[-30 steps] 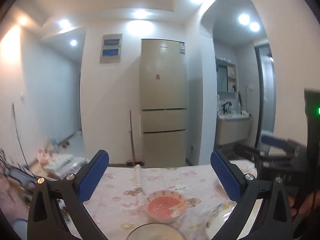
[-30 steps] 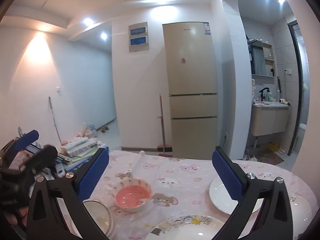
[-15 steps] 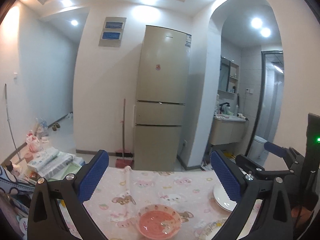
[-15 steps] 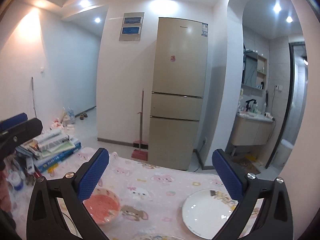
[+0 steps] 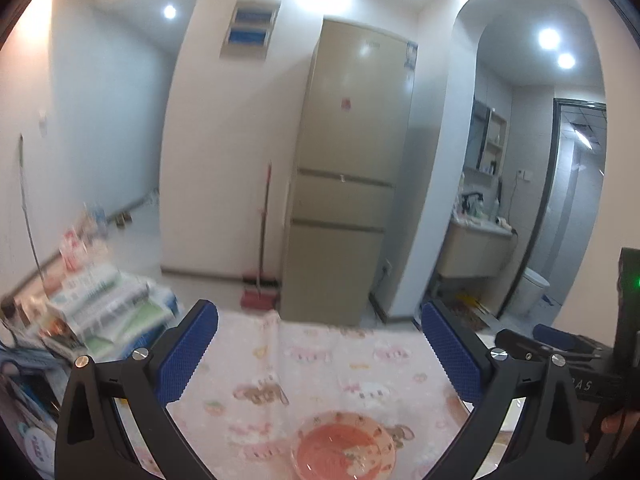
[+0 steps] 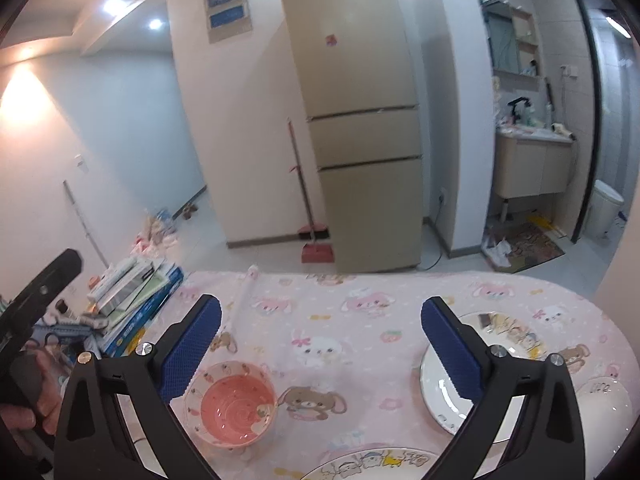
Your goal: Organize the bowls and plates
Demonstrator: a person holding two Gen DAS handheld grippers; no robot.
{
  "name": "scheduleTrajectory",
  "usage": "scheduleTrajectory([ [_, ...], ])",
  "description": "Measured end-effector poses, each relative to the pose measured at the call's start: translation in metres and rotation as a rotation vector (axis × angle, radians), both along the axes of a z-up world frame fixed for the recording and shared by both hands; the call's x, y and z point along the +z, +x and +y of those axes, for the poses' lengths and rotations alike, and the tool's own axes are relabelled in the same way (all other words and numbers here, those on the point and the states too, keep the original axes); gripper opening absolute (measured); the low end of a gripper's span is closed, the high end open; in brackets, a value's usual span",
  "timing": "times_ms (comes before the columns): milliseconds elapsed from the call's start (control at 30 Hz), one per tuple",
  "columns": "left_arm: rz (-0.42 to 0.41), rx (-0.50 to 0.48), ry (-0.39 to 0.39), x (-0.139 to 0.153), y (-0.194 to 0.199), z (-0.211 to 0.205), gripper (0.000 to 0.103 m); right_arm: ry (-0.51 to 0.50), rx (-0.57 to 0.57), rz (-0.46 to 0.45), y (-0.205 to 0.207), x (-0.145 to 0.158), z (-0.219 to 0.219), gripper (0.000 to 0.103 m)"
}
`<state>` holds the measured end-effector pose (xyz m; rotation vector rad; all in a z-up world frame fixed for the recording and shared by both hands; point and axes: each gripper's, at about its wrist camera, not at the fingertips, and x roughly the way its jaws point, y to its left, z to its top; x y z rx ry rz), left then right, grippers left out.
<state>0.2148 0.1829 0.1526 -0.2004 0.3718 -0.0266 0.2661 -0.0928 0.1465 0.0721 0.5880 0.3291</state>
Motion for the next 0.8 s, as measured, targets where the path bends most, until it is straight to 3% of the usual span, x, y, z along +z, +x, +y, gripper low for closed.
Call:
scheduleTrajectory([
  [100,0.152,0.010,0.012,-0.023,0.027,0.001,0.103,-0.031,0.034,0.090,0.012,-0.022,0.013,0.097],
  [167,0.220,0.042,0.025,-0.038,0.043,0.002,0.103,-0.046,0.063,0.176,0.023,-0.041,0.022,0.089],
  [267,0.338,0.017,-0.023,-0.068,0.066,0.009,0.102,-0.032,0.090,0.281,0.038,-0.065,0.030,0.086],
  [400,0.452,-0.014,-0.104,-0.102,0.085,0.017,0.090,-0.042,0.110,0.353,0.048,-0.089,0.037,0.085],
  [500,0.500,-0.040,-0.143,-0.119,0.092,0.019,0.089,-0.049,0.131,0.408,0.052,-0.104,0.042,0.085],
  [800,0.539,-0.107,-0.123,-0.134,0.100,0.003,0.089,-0.078,0.136,0.546,0.066,-0.143,0.057,0.076],
])
